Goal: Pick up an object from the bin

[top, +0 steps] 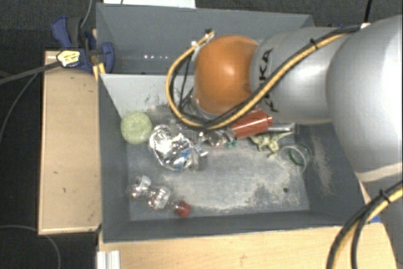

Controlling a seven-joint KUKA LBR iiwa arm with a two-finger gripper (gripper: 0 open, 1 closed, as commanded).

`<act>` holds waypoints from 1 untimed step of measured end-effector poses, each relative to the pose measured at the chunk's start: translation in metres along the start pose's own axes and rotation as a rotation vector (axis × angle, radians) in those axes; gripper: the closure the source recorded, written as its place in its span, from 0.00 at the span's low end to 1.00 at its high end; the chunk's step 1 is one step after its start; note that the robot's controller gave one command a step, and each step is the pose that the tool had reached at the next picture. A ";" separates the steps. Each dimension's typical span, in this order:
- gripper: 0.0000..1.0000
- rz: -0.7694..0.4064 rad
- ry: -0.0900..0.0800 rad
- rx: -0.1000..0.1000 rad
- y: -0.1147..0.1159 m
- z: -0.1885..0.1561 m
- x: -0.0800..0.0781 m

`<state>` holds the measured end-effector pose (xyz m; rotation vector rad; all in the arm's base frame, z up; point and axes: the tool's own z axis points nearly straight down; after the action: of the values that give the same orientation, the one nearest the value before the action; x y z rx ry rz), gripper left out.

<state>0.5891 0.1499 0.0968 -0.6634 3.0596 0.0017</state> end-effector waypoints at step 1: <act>0.00 -0.085 0.001 -0.001 -0.001 0.016 -0.001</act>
Offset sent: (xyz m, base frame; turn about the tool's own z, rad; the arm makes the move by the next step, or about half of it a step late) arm -0.0006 0.0017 -0.0268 -0.1759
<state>0.5904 0.1498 0.0806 -0.7925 3.0302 0.0027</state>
